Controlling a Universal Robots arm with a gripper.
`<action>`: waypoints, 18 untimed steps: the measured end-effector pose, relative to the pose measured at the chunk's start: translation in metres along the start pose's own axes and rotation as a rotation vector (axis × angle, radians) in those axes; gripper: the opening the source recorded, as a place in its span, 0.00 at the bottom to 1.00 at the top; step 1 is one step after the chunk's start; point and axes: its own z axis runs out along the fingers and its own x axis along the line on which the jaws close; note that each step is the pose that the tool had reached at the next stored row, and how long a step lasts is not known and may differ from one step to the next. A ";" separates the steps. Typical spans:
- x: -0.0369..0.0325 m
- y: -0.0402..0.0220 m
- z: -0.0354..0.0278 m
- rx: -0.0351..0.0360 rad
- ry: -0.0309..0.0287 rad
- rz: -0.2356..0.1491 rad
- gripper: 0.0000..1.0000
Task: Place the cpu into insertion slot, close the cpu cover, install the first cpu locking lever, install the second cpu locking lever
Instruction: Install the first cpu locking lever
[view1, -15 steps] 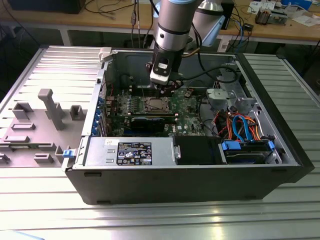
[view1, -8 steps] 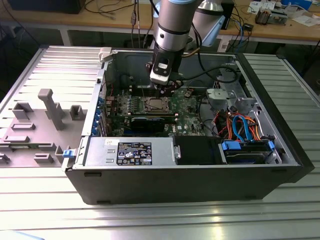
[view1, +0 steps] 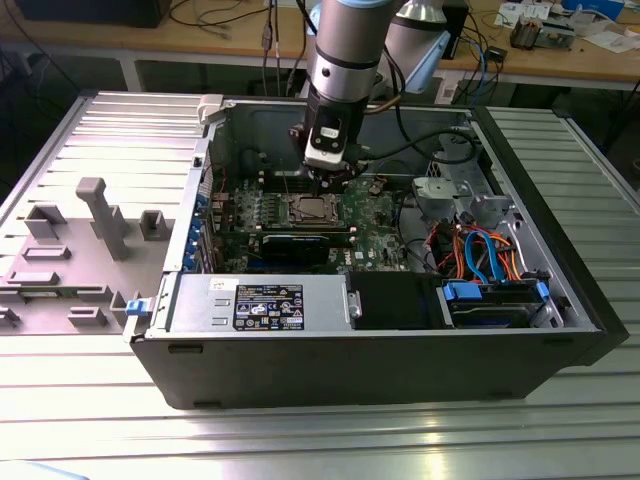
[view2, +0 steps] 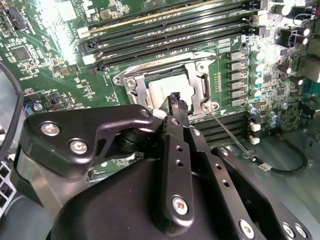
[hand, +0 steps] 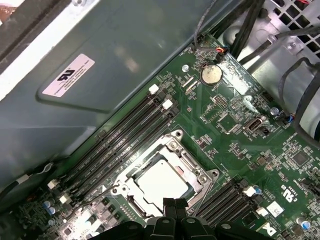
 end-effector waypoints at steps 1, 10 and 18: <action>0.0000 0.0000 0.0000 0.0006 -0.0001 -0.006 0.11; 0.0000 0.0000 0.0000 0.0084 -0.0020 -0.094 0.11; 0.0000 0.0000 0.0000 0.0130 -0.0031 -0.145 0.11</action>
